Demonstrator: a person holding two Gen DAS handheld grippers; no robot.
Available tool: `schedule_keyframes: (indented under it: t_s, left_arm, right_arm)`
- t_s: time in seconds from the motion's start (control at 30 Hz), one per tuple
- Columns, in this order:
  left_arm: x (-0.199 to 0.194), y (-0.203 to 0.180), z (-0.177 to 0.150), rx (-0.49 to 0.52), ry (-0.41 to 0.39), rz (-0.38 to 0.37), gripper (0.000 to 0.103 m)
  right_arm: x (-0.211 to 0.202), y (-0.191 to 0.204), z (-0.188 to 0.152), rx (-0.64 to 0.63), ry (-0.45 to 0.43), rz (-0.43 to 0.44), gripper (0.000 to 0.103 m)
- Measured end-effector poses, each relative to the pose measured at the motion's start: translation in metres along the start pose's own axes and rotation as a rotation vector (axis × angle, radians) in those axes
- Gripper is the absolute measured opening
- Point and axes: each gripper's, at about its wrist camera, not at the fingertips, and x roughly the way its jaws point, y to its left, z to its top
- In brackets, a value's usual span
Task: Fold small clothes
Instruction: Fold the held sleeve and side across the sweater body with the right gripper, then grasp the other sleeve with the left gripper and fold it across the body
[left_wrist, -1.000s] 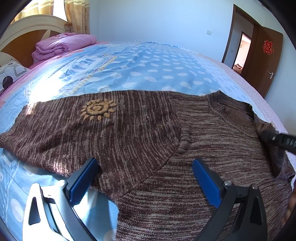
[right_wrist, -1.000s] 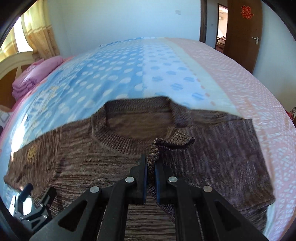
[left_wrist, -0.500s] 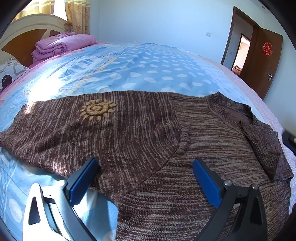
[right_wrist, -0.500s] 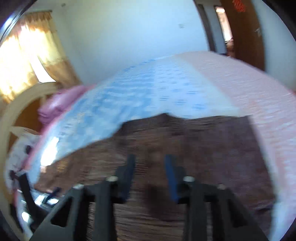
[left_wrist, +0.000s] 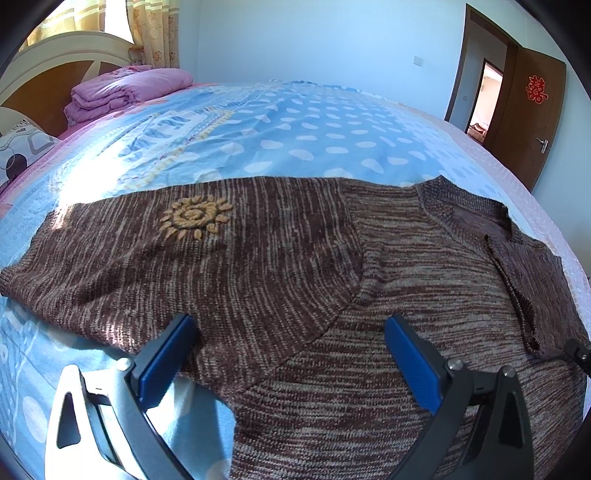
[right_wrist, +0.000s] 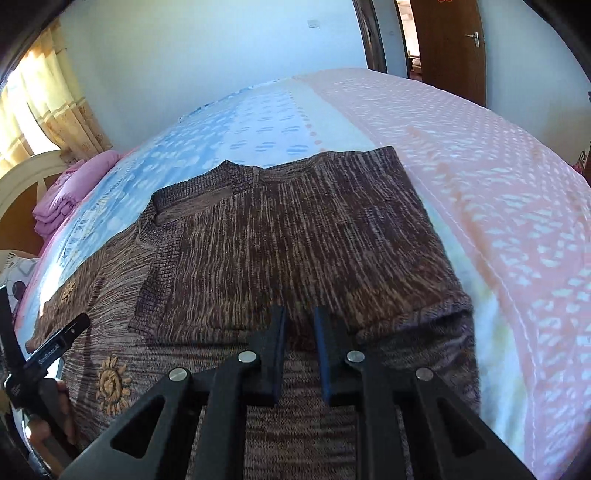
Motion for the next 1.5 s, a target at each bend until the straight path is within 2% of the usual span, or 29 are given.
schedule_keyframes:
  t_s: [0.1,0.13,0.27,0.37,0.5,0.6,0.7,0.77,0.83,0.93,1.0,1.13,1.2,1.3,1.33,1.43,1.5]
  left_arm:
    - [0.000,0.000,0.000,0.002,-0.001,0.003,0.103]
    - [0.001,0.000,0.000,0.002,-0.001,0.004,0.103]
    - [0.001,-0.001,0.000,0.009,0.005,0.015,0.103]
    - [0.001,-0.001,0.000,0.012,0.009,0.020,0.103]
    - [0.001,-0.003,0.000,0.021,0.019,0.034,0.103]
    - [-0.001,-0.003,0.000,0.025,0.031,0.036,0.103]
    - [-0.012,0.001,-0.002,0.026,0.038,0.038,0.103]
    - [-0.031,0.013,-0.006,-0.017,-0.002,0.073,0.103]
    - [-0.053,0.035,-0.009,-0.082,-0.068,0.102,0.103]
    - [-0.081,0.082,-0.005,-0.220,-0.168,0.158,0.103]
    - [-0.088,0.123,0.001,-0.350,-0.181,0.193,0.103]
    - [-0.078,0.192,0.003,-0.623,-0.142,0.124,0.100]
    - [-0.070,0.210,-0.001,-0.721,-0.144,0.081,0.088]
    - [-0.050,0.213,0.000,-0.755,-0.077,0.082,0.074]
    - [-0.046,0.210,0.000,-0.744,-0.065,0.104,0.074]
    - [-0.043,0.199,0.001,-0.698,-0.084,0.145,0.071]
    - [-0.040,0.197,0.002,-0.695,-0.088,0.151,0.064]
  right_arm:
    - [-0.018,-0.017,0.011,0.054,-0.099,-0.019,0.016]
    - [-0.018,-0.021,0.014,0.060,-0.106,-0.030,0.016]
    - [0.010,-0.034,0.015,0.064,-0.019,-0.105,0.016]
    - [0.012,-0.025,0.003,-0.051,-0.088,-0.133,0.017]
    - [0.009,-0.026,0.002,-0.052,-0.105,-0.128,0.019]
    - [0.006,-0.029,0.001,-0.054,-0.112,-0.094,0.029]
    - [0.007,-0.022,-0.002,-0.091,-0.117,-0.107,0.038]
    - [0.007,-0.013,-0.004,-0.126,-0.116,-0.124,0.048]
    - [0.008,-0.006,-0.005,-0.157,-0.114,-0.143,0.052]
    - [0.009,-0.006,-0.006,-0.162,-0.115,-0.149,0.052]
    - [0.008,-0.008,-0.006,-0.153,-0.118,-0.138,0.052]
    - [0.008,-0.008,-0.006,-0.151,-0.120,-0.135,0.052]
    - [0.008,-0.008,-0.006,-0.151,-0.120,-0.135,0.052]
    - [0.008,-0.008,-0.006,-0.149,-0.121,-0.132,0.053]
    - [0.008,-0.008,-0.006,-0.148,-0.121,-0.131,0.053]
    - [0.008,-0.009,-0.006,-0.148,-0.121,-0.131,0.053]
    - [0.007,-0.009,-0.006,-0.147,-0.121,-0.130,0.053]
